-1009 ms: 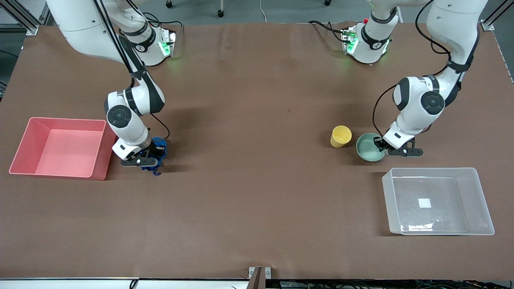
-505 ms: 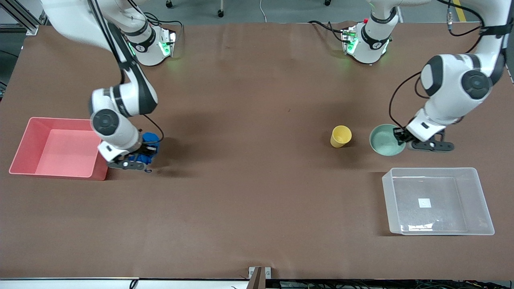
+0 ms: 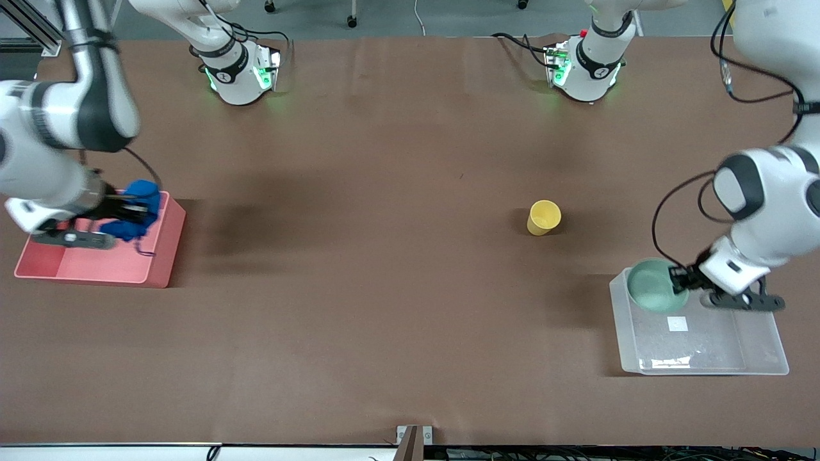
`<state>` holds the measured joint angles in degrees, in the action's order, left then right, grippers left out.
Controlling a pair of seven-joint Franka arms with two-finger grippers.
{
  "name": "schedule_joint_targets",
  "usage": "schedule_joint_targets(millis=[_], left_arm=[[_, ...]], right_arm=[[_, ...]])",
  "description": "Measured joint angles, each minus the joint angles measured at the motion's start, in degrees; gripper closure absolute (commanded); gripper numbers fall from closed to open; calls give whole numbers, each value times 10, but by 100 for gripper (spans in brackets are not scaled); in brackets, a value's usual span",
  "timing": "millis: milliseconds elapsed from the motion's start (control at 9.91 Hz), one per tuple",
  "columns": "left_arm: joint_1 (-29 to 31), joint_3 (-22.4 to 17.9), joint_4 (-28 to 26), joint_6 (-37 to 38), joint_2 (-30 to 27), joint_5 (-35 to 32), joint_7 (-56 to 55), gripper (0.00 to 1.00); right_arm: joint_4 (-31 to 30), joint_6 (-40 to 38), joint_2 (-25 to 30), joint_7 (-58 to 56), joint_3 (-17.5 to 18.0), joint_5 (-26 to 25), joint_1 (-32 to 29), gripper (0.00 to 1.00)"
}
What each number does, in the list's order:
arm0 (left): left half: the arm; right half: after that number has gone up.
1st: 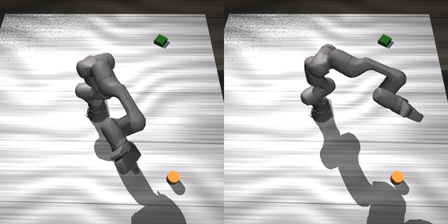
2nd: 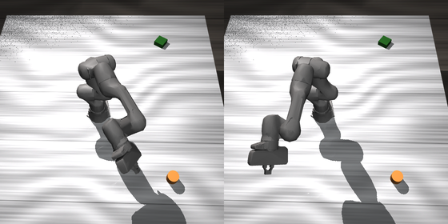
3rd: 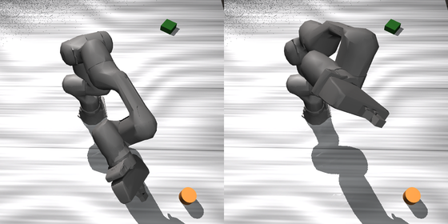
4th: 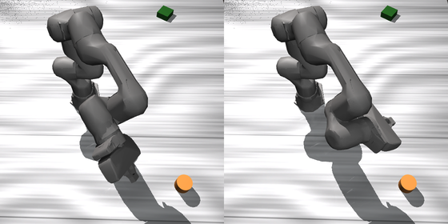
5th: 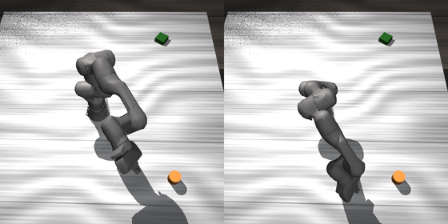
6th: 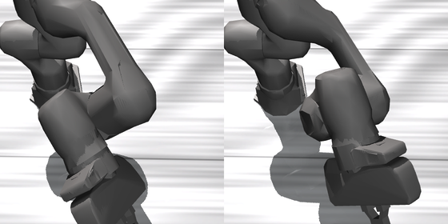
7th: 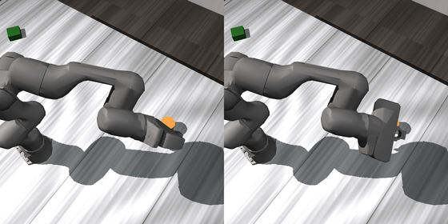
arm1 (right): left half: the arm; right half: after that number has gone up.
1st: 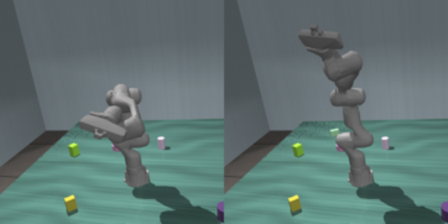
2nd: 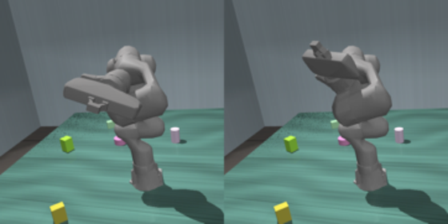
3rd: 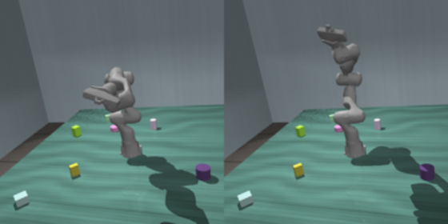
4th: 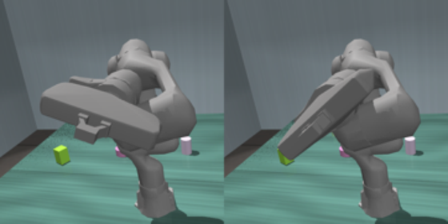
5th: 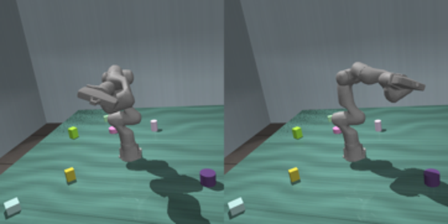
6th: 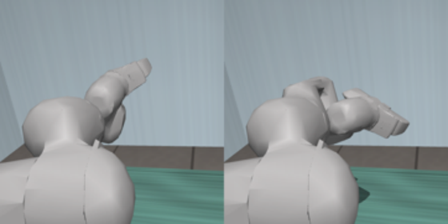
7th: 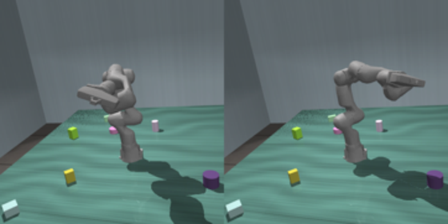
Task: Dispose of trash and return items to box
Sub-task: 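Release the cloth in the bin while the left gripper sets the bowl in the box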
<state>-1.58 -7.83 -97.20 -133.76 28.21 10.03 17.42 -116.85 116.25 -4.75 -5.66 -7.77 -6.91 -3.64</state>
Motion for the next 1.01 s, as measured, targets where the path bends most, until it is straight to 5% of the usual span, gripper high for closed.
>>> schedule_joint_targets(millis=[404,505,606,706,807,1009], left_arm=[[9,-39,93,2,132,86,87,98],[11,-39,97,-12,146,96,99,96],[14,-40,97,-26,156,102,109,89],[17,-40,97,-33,162,103,116,60],[19,-40,97,-35,165,104,121,35],[24,-43,107,-37,154,104,128,16]], right_arm=[[-109,231,-67,-116,-1,0,-118,89],[-114,266,-97,-116,0,0,-122,73],[-114,288,-124,-116,1,0,-123,34],[-113,300,-140,-116,2,0,-123,0],[-111,303,-147,-116,3,0,-123,0],[-93,295,-143,-116,5,0,-123,0]])
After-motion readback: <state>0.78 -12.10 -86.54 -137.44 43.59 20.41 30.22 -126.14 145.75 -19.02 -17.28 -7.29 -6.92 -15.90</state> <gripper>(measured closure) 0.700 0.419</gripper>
